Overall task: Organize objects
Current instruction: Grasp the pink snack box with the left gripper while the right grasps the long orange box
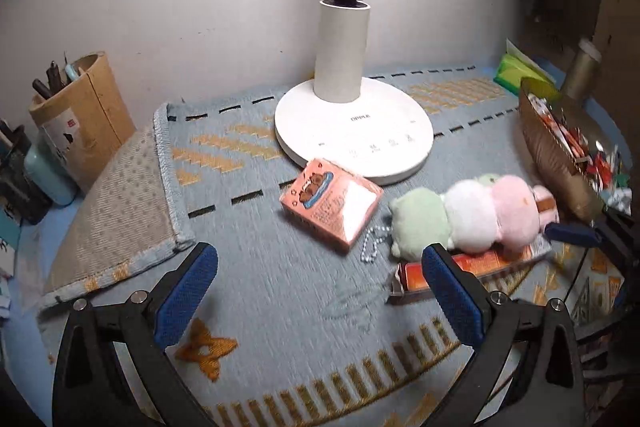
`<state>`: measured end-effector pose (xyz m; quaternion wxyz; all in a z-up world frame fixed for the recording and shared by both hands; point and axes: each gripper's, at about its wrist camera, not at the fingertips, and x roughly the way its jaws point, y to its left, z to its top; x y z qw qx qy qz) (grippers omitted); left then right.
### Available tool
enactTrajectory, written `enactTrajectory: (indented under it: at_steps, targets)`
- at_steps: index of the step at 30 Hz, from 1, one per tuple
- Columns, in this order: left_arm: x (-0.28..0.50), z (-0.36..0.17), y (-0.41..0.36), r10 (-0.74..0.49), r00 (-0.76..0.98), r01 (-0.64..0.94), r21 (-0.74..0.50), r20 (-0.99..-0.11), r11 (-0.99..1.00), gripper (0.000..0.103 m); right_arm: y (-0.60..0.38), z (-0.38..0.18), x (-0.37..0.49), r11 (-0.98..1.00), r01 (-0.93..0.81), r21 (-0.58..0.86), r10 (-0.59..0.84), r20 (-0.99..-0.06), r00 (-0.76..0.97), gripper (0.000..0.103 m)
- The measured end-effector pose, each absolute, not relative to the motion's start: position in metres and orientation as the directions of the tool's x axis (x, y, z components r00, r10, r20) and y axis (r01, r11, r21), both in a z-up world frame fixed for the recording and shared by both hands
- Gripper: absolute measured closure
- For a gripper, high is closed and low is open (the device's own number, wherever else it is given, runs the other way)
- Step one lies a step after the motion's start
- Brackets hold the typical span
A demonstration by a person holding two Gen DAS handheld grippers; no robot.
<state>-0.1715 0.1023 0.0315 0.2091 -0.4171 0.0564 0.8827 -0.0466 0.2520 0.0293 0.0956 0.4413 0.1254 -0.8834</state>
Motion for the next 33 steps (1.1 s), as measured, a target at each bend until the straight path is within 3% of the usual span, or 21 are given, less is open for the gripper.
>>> enactTrajectory:
  at_steps: [5, 9, 11, 13, 16, 18, 22, 24, 26, 28, 29, 33]
  targets:
    - [-0.211, 0.022, 0.103, 0.335, -0.576, -0.27, -0.214, -0.746, -0.939, 0.001, 0.247, 0.023, -0.066, -0.935, 0.304, -0.184, -0.044, -0.79, -0.612, 0.033]
    - [-0.227, 0.004, 0.117, 0.286, -0.543, -0.236, -0.183, -0.789, -0.954, 0.003, 0.243, 0.017, -0.071, -0.92, 0.318, -0.23, -0.019, -0.783, -0.622, 0.031]
    - [-0.225, 0.0, 0.121, 0.26, -0.541, -0.243, -0.148, -0.8, -0.959, 0.009, 0.242, 0.017, -0.071, -0.919, 0.318, -0.231, -0.02, -0.78, -0.625, 0.031]
    - [-0.221, 0.001, 0.122, 0.251, -0.529, -0.261, -0.126, -0.811, -0.957, 0.027, 0.243, 0.018, -0.073, -0.923, 0.322, -0.211, -0.032, -0.791, -0.611, 0.03]
    - [-0.208, 0.007, 0.112, 0.268, -0.483, -0.317, -0.118, -0.834, -0.941, 0.045, 0.248, 0.019, -0.073, -0.935, 0.333, -0.122, -0.083, -0.837, -0.542, 0.031]
    - [-0.197, 0.01, 0.098, 0.292, -0.446, -0.359, -0.13, -0.846, -0.924, 0.045, 0.253, 0.017, -0.073, -0.941, 0.338, 0.008, -0.163, -0.886, -0.433, 0.03]
    - [-0.181, 0.015, 0.072, 0.216, -0.489, -0.373, -0.021, -0.845, -0.928, 0.045, 0.241, 0.023, -0.048, -0.895, 0.401, 0.196, -0.338, -0.884, -0.322, 0.031]
    - [-0.18, 0.014, 0.064, 0.26, -0.475, -0.396, -0.06, -0.841, -0.916, 0.045, 0.232, 0.028, -0.038, -0.894, 0.414, 0.17, -0.329, -0.877, -0.351, 0.031]
    - [-0.179, 0.016, 0.068, 0.315, -0.477, -0.422, -0.101, -0.82, -0.901, 0.04, 0.225, 0.032, -0.032, -0.915, 0.398, 0.06, -0.248, -0.864, -0.438, 0.031]
    - [-0.181, 0.018, 0.08, 0.307, -0.522, -0.425, -0.069, -0.795, -0.902, 0.019, 0.222, 0.032, -0.033, -0.928, 0.374, -0.009, -0.192, -0.846, -0.497, 0.031]
    - [-0.183, 0.019, 0.088, 0.286, -0.548, -0.422, -0.036, -0.786, -0.906, 0.016, 0.22, 0.029, -0.034, -0.93, 0.366, -0.023, -0.179, -0.844, -0.506, 0.031]
    - [-0.198, 0.011, 0.101, 0.26, -0.584, -0.446, 0.037, -0.769, -0.894, 0.015, 0.221, 0.013, -0.048, -0.932, 0.36, -0.037, -0.16, -0.85, -0.502, 0.031]
